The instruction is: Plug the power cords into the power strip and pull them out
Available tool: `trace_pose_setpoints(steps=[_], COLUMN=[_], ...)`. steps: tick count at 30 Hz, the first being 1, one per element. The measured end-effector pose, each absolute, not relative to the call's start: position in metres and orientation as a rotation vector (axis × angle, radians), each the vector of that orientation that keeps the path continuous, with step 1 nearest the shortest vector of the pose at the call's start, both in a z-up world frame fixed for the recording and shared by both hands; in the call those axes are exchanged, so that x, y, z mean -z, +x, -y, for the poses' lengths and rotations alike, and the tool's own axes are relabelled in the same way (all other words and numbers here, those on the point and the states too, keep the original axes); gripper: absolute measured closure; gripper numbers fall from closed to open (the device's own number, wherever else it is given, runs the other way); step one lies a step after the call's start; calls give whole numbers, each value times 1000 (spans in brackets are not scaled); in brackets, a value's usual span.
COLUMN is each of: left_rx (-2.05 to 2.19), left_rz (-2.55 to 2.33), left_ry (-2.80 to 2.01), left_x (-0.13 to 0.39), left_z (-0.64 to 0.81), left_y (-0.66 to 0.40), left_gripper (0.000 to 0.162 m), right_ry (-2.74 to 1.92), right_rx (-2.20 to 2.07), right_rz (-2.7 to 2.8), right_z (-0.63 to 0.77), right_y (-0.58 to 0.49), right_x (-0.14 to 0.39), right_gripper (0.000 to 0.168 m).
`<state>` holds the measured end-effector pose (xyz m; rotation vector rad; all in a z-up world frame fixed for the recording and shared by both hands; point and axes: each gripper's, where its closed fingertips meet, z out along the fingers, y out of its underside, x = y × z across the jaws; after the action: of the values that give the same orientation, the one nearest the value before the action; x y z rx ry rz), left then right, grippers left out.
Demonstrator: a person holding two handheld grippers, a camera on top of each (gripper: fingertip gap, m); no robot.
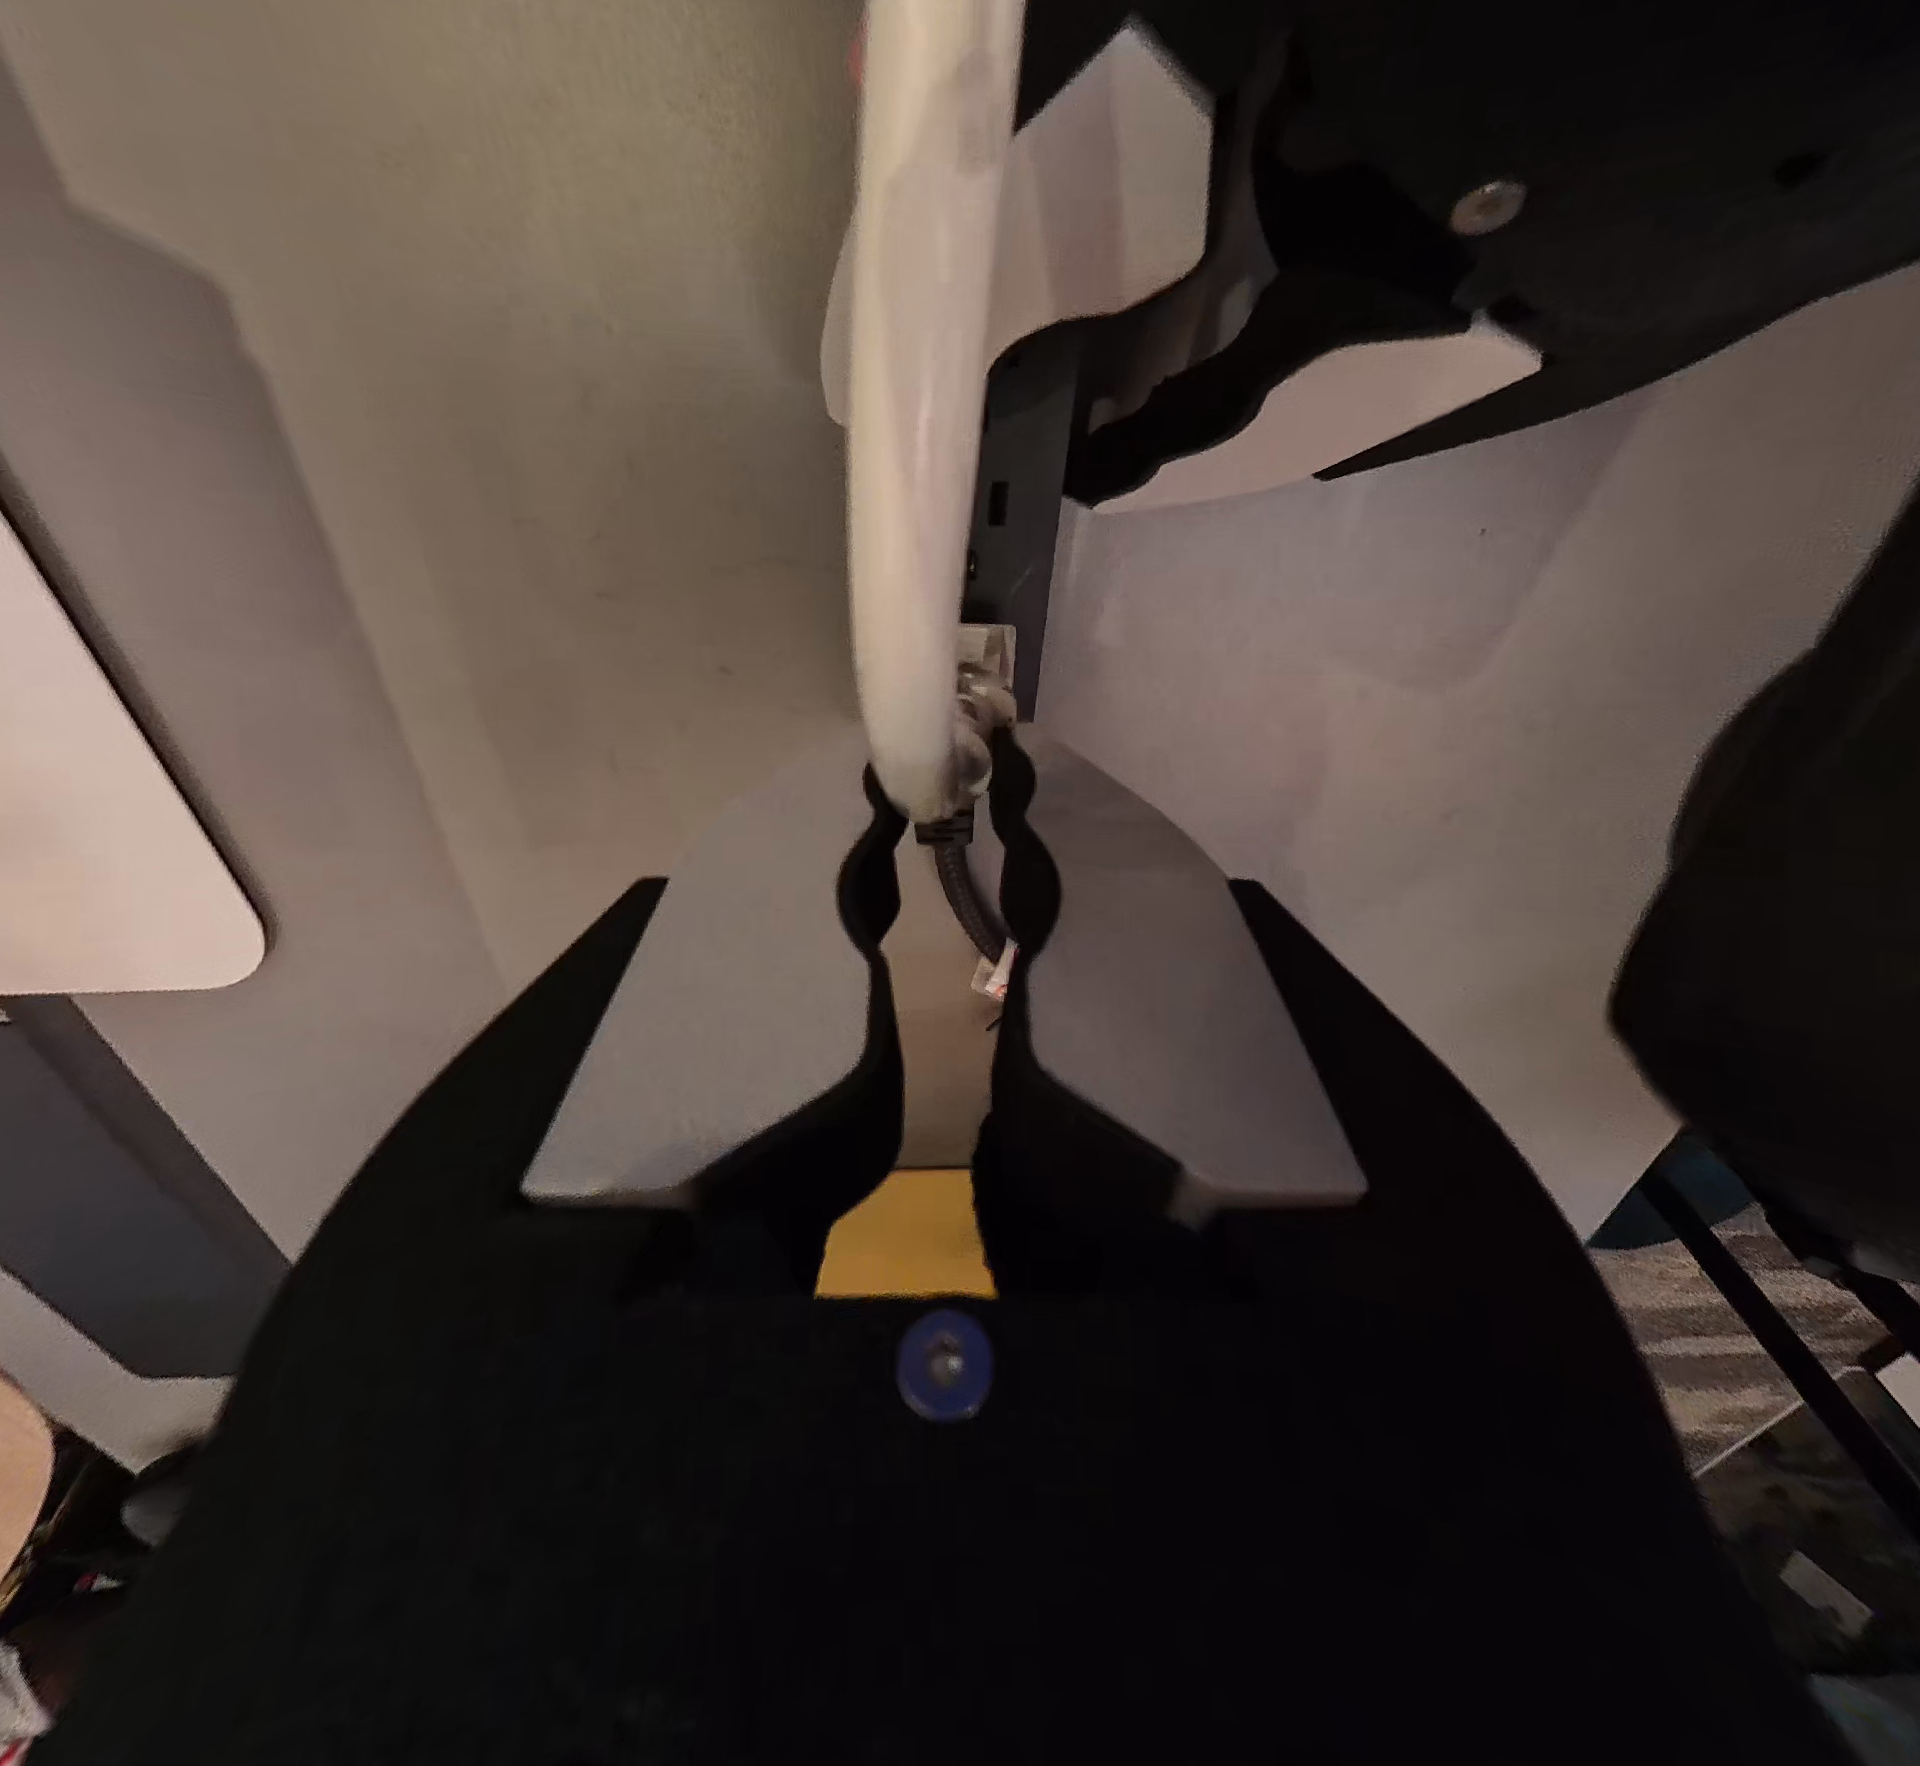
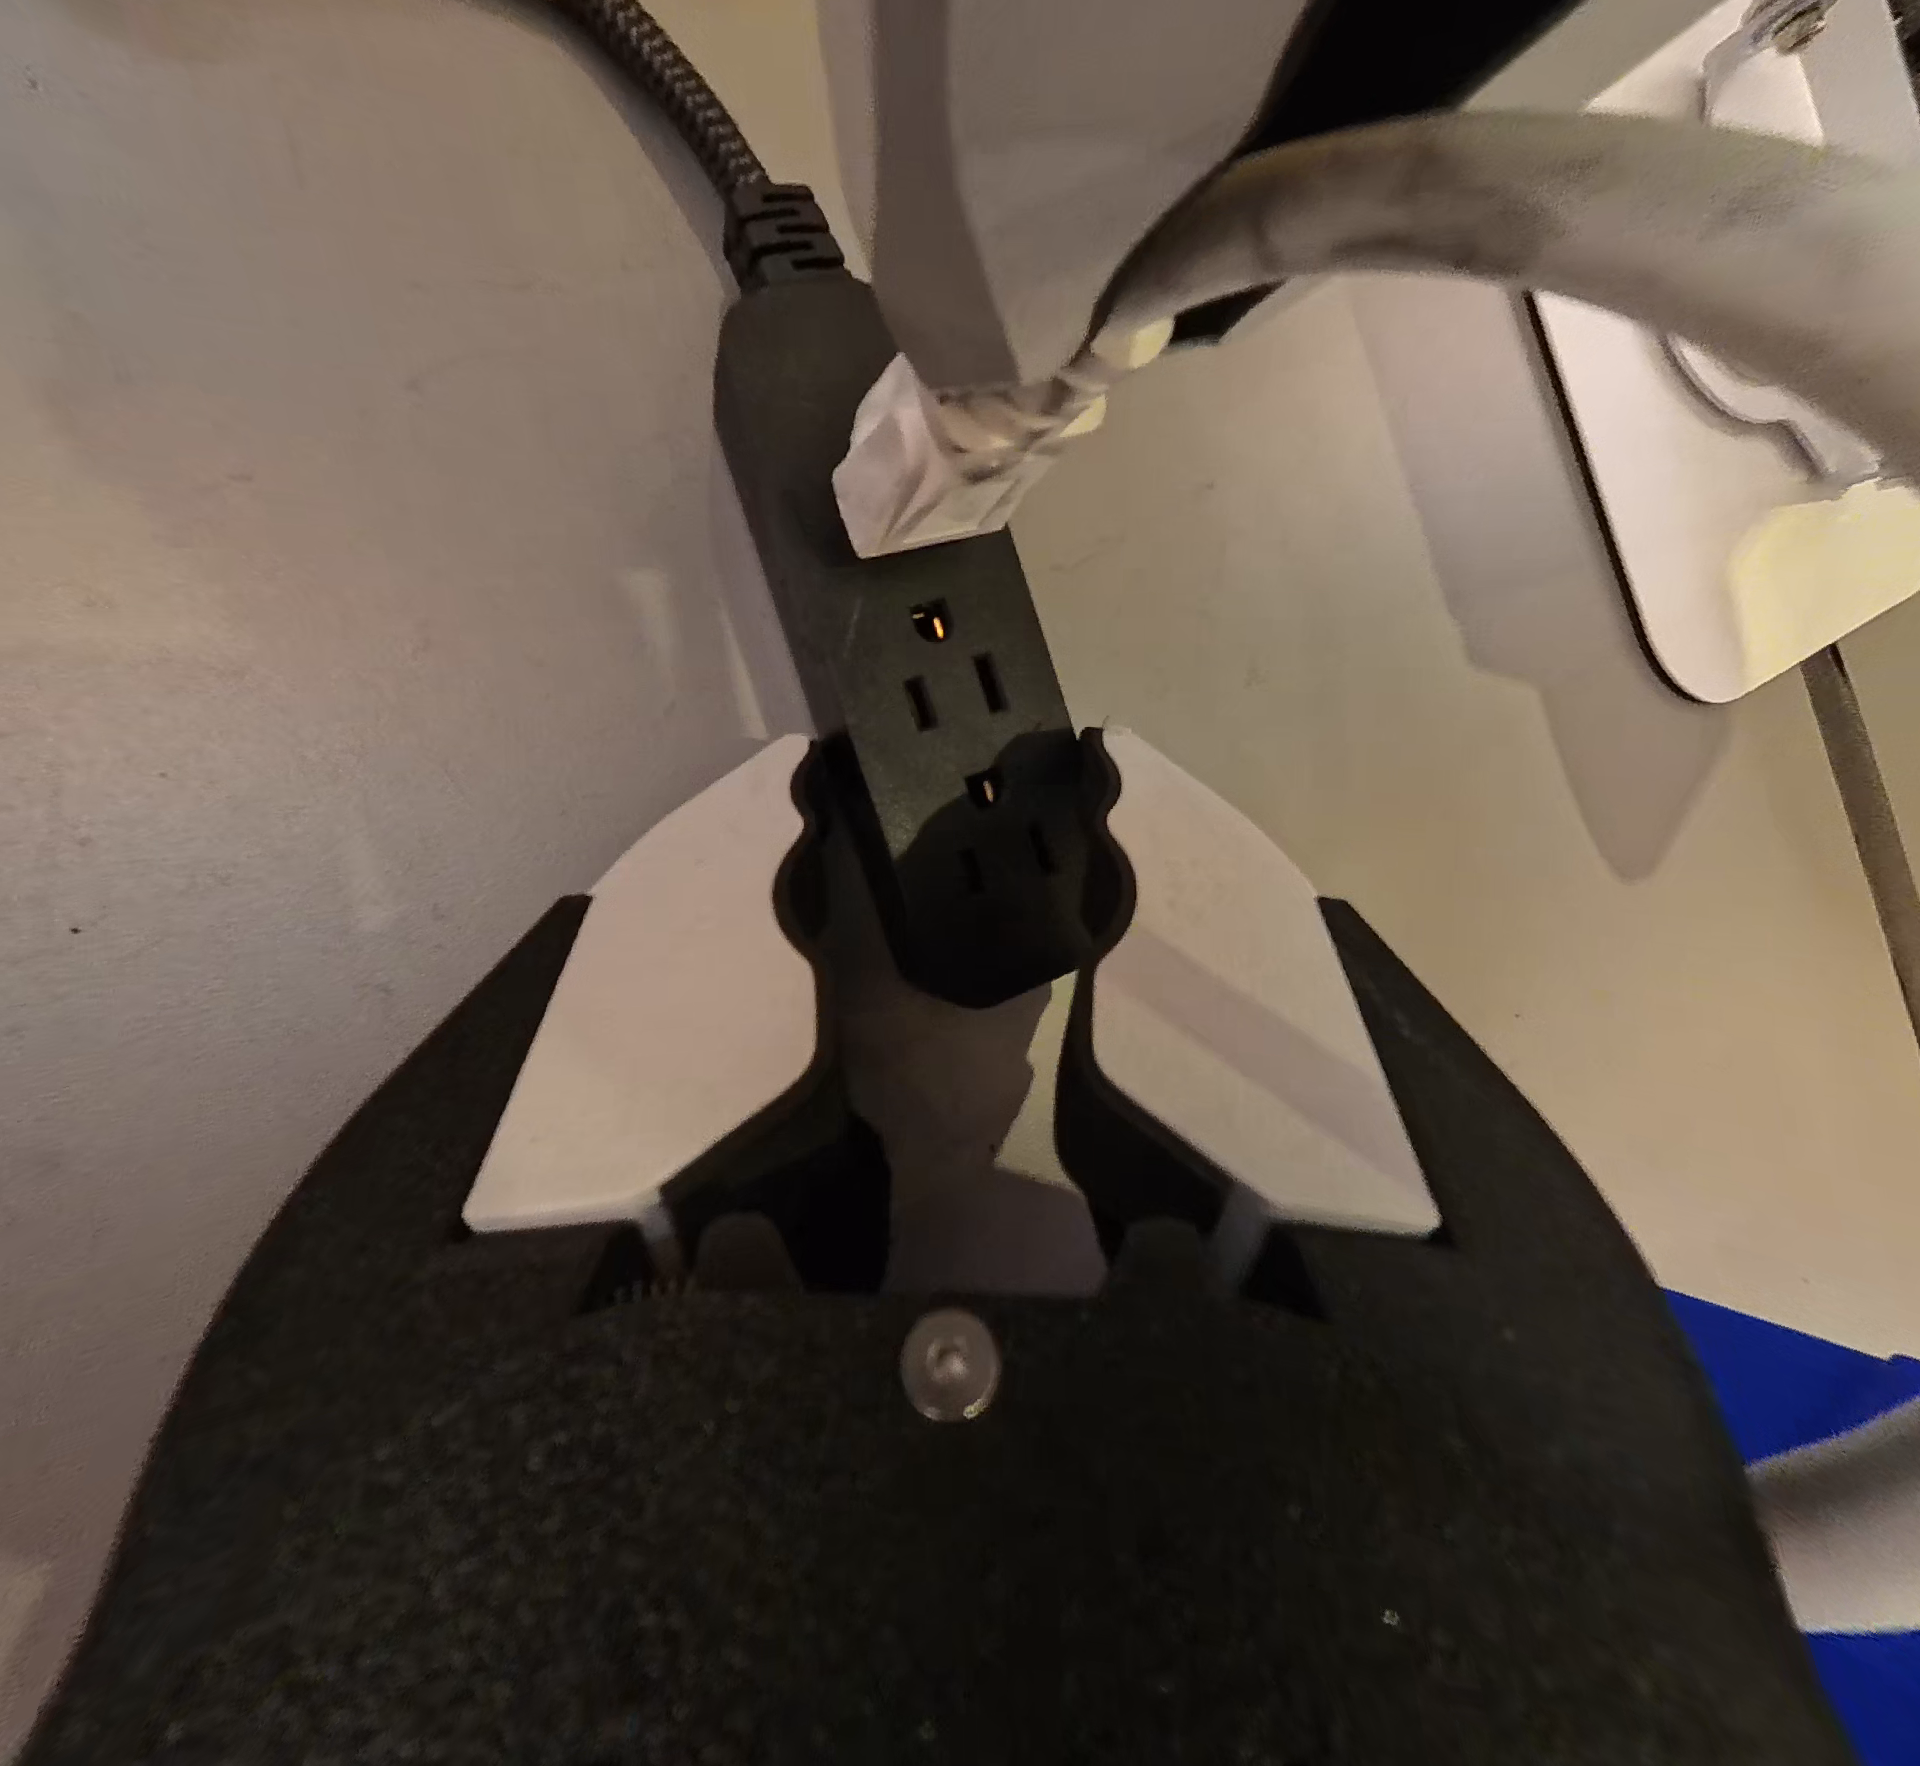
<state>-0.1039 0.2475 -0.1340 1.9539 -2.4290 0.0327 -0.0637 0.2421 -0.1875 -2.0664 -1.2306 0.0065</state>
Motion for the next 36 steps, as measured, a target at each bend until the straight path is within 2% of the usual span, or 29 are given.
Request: trace_pose_setpoints(steps=[8, 12, 21, 24, 25, 29, 32, 36], left_rx=[27, -208, -196, -200, -240, -408, -576, -951], left_rz=[2455, 2441, 2453, 2484, 2476, 2474, 2447, 2281], left_ry=[1916, 2046, 2070, 2066, 2096, 2293, 2513, 2922], left_x=[141, 142, 141, 139, 136, 107, 80, 53], left_z=[-246, -247, -246, -244, -242, -240, -231, -204], left_y=[-103, -103, -102, -102, -101, -100, -109, -135], left_gripper=[147, 146, 147, 139, 131, 125, 126, 133], right_ry=[-2070, -2061, -2056, -2046, -2043, -2045, -2045, -2044], right_rx=[-8, -16, -22, -29, -27, -1, 33, -17], right_rz=[1226, 1229, 1239, 1243, 1246, 1250, 1258, 1264], right_z=[-242, -242, -243, -244, -244, -247, -243, -218], right_y=[-64, -64, -64, -65, -65, -67, -70, -82], right_x=[188, 188, 188, 187, 187, 187, 179, 162], right_gripper=[122, 122, 122, 122, 122, 122, 112, 109])
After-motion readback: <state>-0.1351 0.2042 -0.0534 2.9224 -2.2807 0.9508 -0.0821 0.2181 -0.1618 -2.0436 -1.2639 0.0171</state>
